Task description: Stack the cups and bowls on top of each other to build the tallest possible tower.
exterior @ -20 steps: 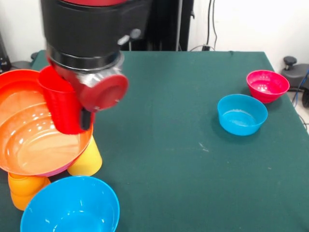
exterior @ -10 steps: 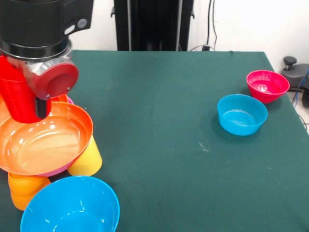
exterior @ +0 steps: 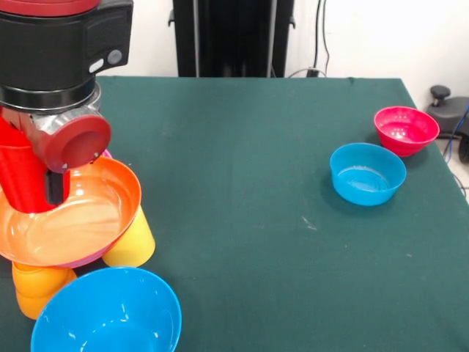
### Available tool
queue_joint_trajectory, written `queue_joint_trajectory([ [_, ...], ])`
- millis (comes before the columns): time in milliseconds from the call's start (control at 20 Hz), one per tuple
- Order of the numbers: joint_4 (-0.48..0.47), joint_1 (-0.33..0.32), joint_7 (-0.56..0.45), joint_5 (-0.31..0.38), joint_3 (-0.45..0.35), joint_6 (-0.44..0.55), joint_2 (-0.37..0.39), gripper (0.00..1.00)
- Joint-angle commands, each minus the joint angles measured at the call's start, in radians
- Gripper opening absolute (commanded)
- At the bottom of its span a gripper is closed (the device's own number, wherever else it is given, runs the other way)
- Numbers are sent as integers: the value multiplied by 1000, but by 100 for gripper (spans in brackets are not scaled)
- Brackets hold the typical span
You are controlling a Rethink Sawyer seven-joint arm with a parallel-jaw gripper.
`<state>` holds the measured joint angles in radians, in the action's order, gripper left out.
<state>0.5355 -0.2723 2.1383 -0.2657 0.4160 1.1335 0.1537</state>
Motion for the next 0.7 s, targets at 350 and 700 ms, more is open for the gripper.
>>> queue_joint_trajectory([
  [350, 79, -3, -221, 60, -158, 34, -31, 0],
  [700, 161, -16, -204, 45, -200, 2, -5, 0],
])
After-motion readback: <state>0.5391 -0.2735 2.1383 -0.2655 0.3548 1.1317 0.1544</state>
